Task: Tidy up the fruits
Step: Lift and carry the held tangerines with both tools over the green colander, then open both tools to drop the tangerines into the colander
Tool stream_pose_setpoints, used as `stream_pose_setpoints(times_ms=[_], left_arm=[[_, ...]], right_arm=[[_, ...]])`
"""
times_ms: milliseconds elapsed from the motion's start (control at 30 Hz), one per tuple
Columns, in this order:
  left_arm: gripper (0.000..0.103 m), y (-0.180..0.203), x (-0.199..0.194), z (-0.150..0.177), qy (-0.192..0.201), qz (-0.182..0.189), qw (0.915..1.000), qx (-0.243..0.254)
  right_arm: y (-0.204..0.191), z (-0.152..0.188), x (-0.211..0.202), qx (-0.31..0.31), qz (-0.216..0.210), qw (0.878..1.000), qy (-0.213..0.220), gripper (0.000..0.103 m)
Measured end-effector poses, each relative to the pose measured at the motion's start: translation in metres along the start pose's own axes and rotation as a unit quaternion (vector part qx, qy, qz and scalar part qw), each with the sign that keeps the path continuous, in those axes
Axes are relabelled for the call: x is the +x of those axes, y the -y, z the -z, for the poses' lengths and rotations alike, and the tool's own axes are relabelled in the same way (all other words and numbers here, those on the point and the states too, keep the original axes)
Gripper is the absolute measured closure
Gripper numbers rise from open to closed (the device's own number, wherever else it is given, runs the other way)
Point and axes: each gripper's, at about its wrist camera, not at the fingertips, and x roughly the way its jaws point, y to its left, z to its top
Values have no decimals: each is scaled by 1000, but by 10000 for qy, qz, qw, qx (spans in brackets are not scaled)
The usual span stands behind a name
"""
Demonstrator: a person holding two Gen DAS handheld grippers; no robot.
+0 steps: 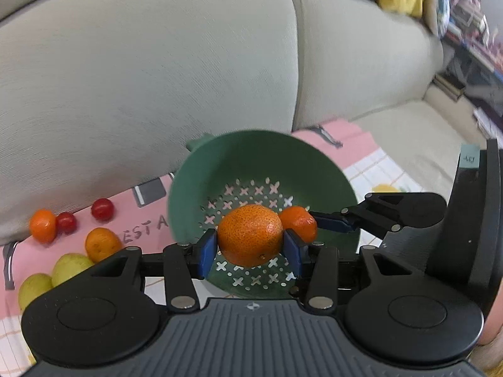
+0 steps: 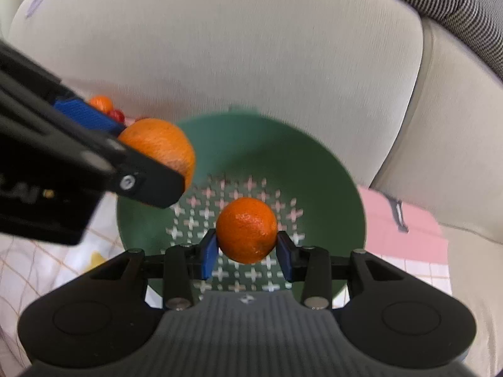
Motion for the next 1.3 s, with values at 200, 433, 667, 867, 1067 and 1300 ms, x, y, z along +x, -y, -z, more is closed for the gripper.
stream_pose_setpoints(times_ms=[200,433,667,867,1067,1300], left_arm=[[51,0,23,3,-389,-35,9991,146],[51,2,25,16,-645,-113,9973,328],[51,2,15,38,-940,-261,9939,514],[51,1,14,57,-1254,-240,9902,566],[51,5,21,54,-1345,-251,9891,547],[50,10,33,48,-1541,-361,9855,605]], right_arm=[[5,7,11,127,-343,9989,-304,66],[-6,5,9,126,-653,9965,-501,66],[-38,14,-3,85,-1024,9918,-757,66],[-65,27,-14,-112,-1011,9912,-849,66],[-65,22,-4,-193,-786,9927,-893,66],[-62,29,3,-287,-910,9895,-1083,66]])
